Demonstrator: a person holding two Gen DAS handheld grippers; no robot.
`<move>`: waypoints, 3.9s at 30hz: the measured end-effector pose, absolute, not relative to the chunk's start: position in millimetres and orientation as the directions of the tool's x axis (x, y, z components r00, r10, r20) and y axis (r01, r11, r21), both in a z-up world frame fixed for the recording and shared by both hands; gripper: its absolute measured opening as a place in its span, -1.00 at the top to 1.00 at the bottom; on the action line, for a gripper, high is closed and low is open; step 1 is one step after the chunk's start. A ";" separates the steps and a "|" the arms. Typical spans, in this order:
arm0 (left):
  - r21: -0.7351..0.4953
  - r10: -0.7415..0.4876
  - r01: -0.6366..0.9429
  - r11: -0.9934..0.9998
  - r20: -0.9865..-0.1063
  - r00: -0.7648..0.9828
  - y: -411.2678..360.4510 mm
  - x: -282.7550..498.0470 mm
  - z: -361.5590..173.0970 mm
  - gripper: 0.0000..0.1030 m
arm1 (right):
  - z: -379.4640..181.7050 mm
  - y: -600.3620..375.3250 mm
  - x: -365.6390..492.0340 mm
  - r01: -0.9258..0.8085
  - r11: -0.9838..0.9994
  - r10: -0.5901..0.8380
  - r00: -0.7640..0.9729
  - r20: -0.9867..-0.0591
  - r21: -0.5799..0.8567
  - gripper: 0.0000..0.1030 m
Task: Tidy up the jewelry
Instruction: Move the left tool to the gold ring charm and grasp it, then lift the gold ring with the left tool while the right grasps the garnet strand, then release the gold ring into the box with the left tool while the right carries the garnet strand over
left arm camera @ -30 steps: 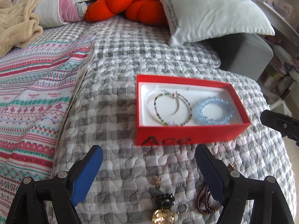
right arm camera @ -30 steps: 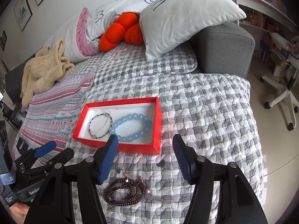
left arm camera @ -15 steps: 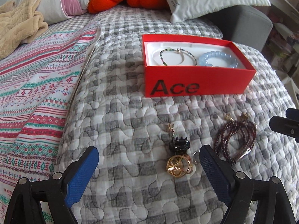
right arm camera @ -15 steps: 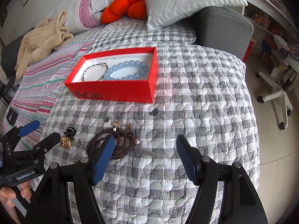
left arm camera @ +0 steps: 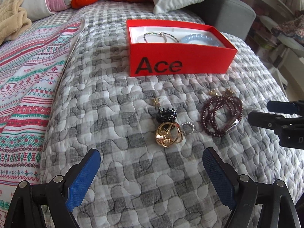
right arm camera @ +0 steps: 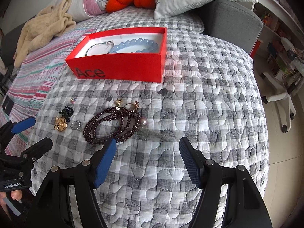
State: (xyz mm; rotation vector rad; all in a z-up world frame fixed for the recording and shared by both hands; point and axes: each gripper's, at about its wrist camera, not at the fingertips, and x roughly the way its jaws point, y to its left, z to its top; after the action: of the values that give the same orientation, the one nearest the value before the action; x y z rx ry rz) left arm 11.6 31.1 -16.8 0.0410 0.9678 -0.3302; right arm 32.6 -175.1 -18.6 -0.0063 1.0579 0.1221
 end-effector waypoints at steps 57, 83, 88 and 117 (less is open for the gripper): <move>-0.133 -0.273 0.297 0.946 -0.820 0.503 46.5 16.5 -13.7 0.47 | -28.5 -149.6 53.3 -0.023 0.967 0.243 0.375 -0.895 0.253 -0.07; -0.134 -0.275 0.292 0.947 -0.811 0.517 38.5 21.4 -6.0 0.47 | -18.1 -145.8 50.7 -0.083 0.986 0.167 0.446 -0.879 0.145 0.85; -0.142 -0.287 0.294 0.945 -0.791 0.540 33.9 25.8 7.0 0.47 | 2.6 -152.0 47.3 -0.103 0.979 0.202 0.482 -0.853 0.174 0.92; -0.191 -0.317 0.257 0.947 -0.677 0.665 -2.1 109.1 32.5 0.47 | 84.5 -180.4 88.0 -0.103 0.938 0.314 0.657 -0.685 0.331 0.92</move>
State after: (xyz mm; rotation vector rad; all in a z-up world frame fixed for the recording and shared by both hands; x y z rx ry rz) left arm 109.1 -2.1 32.5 -0.0809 0.7790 -0.3245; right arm 88.0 -180.4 84.5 0.2748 0.8226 0.2395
